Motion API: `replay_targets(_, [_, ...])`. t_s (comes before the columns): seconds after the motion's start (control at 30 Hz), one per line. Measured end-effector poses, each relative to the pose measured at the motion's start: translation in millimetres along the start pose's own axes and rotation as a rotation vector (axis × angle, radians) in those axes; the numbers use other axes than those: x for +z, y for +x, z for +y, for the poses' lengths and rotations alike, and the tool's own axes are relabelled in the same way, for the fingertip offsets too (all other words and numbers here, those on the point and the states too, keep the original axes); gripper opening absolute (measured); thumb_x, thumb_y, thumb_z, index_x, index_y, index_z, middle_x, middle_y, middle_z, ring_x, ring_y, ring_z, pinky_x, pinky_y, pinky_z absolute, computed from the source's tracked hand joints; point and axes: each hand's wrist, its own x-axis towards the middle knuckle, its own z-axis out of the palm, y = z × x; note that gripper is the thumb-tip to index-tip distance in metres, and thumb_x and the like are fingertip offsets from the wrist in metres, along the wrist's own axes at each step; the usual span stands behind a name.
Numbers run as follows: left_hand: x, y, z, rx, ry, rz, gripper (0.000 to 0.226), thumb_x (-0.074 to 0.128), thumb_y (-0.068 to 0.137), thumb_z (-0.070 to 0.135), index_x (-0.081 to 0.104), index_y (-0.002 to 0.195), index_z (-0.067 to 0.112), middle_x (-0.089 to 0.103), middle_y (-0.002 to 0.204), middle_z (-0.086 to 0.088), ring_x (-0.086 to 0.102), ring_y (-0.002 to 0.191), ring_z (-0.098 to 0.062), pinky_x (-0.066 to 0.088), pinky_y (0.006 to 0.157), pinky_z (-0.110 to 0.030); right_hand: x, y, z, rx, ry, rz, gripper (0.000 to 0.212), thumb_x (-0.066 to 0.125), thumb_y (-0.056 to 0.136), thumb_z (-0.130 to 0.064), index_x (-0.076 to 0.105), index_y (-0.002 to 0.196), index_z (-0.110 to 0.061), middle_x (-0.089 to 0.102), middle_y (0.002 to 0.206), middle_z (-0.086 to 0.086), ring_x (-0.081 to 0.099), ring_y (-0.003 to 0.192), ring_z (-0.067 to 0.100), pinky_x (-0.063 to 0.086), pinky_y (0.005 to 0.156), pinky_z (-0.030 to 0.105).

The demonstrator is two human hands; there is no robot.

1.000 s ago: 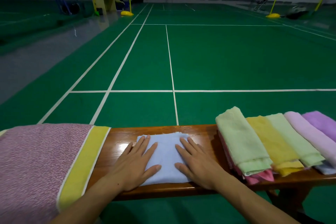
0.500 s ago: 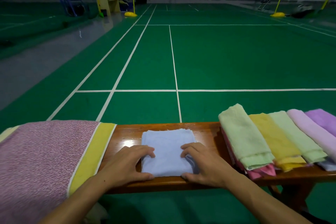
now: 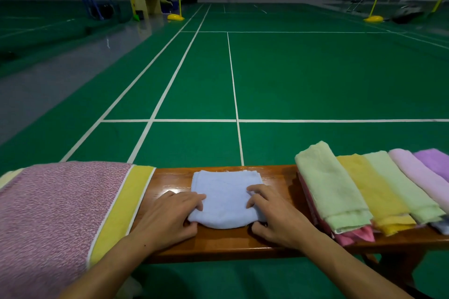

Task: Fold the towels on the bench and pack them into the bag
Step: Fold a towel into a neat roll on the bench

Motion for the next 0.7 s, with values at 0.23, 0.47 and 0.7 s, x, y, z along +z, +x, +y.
replay_targets(0.23, [-0.7,2.4,1.7,-0.131,-0.238,0.165,0.003,0.055,0.101,0.042,0.056,0.1,0.045,0.063,0.084,0.021,0.059,0.079,-0.002,0.049,0.063,-0.027,-2.2,2.0,-1.0,0.185,0.204,0.152,0.045,0.045,0.084,-0.057,0.059,0.115,-0.029,0.062,0.115,-0.007,0.051,0.112,0.01,0.052,0.093,0.037])
replay_targets(0.47, [-0.2,4.6,0.8,-0.288,-0.484,0.138,0.017,0.05,0.108,0.047,0.052,0.093,0.041,0.062,0.075,0.026,0.056,0.065,-0.007,0.038,0.057,-0.031,-1.1,2.7,-3.7,0.299,0.408,0.192,0.028,0.046,0.096,-0.054,0.055,0.09,-0.028,0.062,0.082,-0.006,0.056,0.076,0.017,0.048,0.067,0.041])
replay_targets(0.7, [2.2,9.3,3.8,-0.454,-0.285,0.024,0.017,0.053,0.106,0.048,0.056,0.099,0.033,0.064,0.067,0.009,0.059,0.067,-0.007,0.036,0.054,-0.025,6.8,8.5,-9.3,0.479,0.398,0.233,0.032,0.059,0.099,-0.058,0.054,0.112,-0.03,0.068,0.089,-0.008,0.065,0.08,0.01,0.046,0.06,0.031])
